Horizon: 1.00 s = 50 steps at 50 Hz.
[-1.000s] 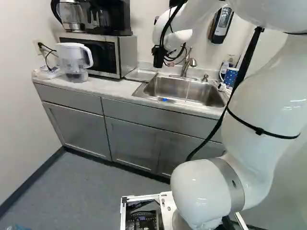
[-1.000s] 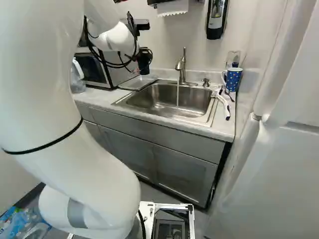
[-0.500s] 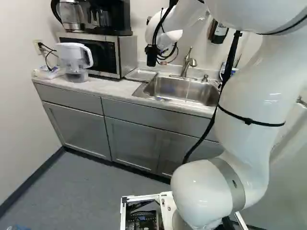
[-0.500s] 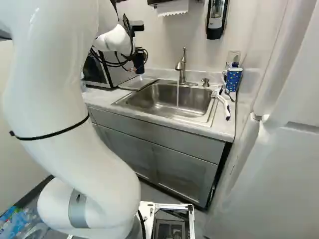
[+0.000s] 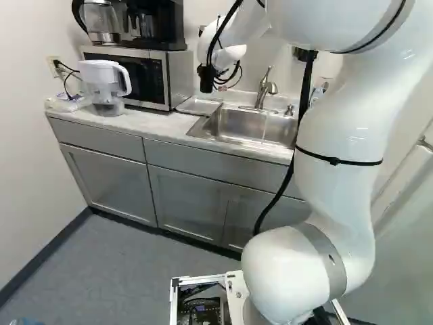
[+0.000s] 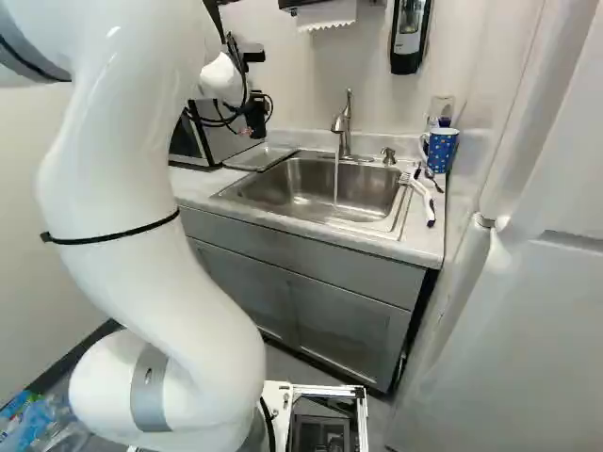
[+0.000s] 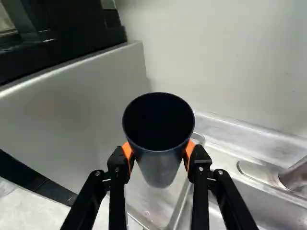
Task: Rinse the cup and place it in the tray
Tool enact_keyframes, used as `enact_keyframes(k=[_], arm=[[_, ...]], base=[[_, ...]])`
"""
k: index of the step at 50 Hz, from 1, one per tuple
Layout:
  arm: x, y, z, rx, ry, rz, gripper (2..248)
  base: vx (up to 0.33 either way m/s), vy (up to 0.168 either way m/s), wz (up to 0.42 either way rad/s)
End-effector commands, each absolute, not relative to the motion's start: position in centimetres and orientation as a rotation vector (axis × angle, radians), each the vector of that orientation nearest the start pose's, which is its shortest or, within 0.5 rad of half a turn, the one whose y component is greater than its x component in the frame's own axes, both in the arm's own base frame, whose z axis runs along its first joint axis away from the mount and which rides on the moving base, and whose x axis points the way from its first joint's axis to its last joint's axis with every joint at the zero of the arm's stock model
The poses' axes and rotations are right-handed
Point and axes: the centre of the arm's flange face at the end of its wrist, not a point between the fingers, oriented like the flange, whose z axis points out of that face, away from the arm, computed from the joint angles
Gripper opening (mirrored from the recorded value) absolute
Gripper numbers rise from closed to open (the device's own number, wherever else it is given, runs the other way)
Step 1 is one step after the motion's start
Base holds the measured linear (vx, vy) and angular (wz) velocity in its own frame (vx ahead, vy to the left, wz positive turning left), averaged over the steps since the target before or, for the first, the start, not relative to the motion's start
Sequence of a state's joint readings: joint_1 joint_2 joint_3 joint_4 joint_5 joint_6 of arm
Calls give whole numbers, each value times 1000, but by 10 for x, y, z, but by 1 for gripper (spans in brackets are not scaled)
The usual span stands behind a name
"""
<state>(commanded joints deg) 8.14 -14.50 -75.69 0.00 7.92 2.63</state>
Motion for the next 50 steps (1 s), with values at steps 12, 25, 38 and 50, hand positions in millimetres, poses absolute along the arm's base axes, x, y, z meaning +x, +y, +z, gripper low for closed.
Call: enact_keyframes(k=[12, 25, 38, 50], arm=[[624, 89, 624, -2505, -121, -1710, 122], [627, 90, 610, -2510, -121, -1703, 122], [629, 90, 597, -2516, -121, -1696, 122], [632, 90, 584, -2520, -121, -1690, 122]], base=[[0, 0, 0], [0, 0, 0], [0, 0, 0], [0, 0, 0]])
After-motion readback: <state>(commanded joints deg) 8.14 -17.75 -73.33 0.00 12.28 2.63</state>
